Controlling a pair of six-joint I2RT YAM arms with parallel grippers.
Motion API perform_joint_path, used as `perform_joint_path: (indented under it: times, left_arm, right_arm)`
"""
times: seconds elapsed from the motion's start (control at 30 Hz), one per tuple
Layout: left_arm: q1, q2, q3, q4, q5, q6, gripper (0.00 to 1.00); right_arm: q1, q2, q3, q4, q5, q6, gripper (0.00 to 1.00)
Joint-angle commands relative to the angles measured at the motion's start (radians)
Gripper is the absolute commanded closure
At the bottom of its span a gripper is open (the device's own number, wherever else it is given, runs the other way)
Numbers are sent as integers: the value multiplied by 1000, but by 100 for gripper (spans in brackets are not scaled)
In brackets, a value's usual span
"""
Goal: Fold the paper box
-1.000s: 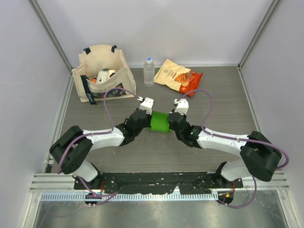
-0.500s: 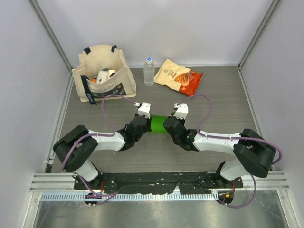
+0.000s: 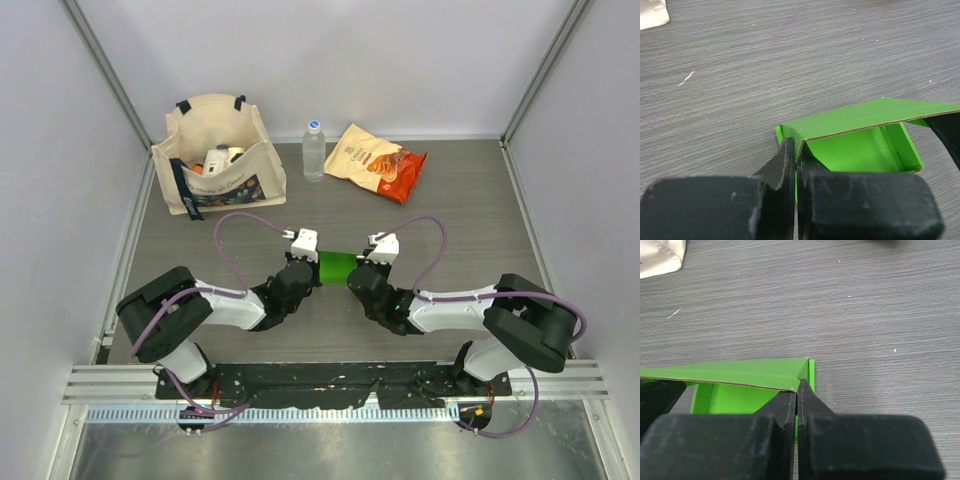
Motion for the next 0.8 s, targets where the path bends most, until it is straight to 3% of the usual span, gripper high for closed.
perform_joint_path:
  times: [0.0,0.33,0.77]
  left_arm:
    - [-40,18,-10,93,-19,-46,100]
    - [-74,44,-4,103,-33,-107,100]
    - [-156,113,-107,264,-137,29,100]
  right_arm:
    - [26,22,-29,68,33,-12,99]
    - [40,27,-43,73,47,6,99]
    - [60,13,-74,47,64,3,96]
